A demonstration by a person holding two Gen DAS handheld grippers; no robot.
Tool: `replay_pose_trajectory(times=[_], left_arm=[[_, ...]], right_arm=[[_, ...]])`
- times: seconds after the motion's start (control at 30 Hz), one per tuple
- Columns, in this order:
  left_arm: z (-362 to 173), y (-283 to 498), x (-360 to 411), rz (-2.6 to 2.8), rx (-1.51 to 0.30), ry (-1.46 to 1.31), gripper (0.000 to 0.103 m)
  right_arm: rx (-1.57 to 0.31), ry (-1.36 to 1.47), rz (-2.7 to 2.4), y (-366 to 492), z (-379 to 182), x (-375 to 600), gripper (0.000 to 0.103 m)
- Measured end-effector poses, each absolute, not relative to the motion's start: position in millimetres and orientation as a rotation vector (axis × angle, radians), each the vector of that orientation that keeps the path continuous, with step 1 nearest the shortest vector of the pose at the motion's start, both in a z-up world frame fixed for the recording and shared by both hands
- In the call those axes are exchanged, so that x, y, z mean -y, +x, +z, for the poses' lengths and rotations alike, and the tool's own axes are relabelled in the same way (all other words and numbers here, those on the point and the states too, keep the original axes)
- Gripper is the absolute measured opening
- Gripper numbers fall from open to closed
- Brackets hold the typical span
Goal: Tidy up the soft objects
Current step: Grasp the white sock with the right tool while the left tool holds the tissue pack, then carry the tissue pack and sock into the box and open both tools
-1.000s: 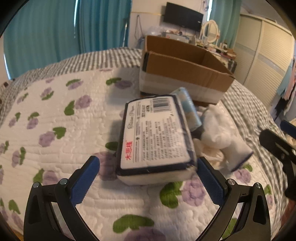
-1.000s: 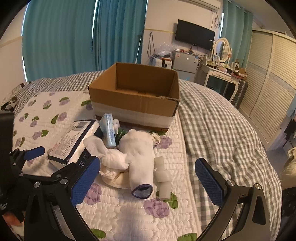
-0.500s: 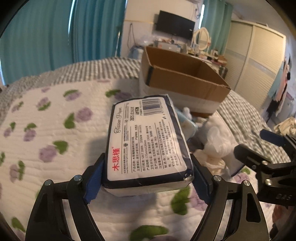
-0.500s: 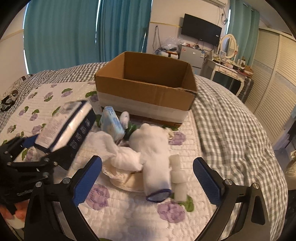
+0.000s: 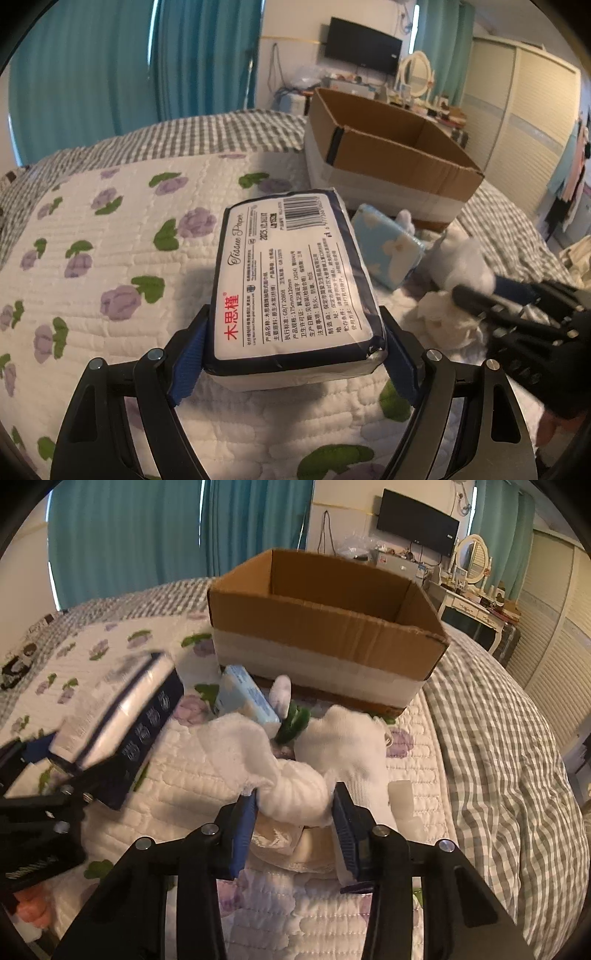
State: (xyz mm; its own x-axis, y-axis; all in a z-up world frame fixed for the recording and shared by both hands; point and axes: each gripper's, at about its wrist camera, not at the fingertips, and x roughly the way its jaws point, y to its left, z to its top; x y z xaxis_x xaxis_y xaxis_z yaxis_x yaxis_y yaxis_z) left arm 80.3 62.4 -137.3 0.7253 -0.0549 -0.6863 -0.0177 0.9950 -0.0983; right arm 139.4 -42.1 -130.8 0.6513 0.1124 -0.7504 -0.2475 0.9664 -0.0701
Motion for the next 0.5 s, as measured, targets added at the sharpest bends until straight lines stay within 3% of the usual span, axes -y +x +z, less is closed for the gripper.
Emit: replay_pose_trajectory(times=[0.23,0.5], left_arm=[[-103,56,-55,-0.044,-0.696,-0.06,0.082],[-18,57,-32,-0.091,-0.536,0.026,0.082]], right_arm=[[-0.767,-0.09,0.237,122,-89,61,0.04],[-0.641,-0.064,0.27,134,-9,79,0.04]])
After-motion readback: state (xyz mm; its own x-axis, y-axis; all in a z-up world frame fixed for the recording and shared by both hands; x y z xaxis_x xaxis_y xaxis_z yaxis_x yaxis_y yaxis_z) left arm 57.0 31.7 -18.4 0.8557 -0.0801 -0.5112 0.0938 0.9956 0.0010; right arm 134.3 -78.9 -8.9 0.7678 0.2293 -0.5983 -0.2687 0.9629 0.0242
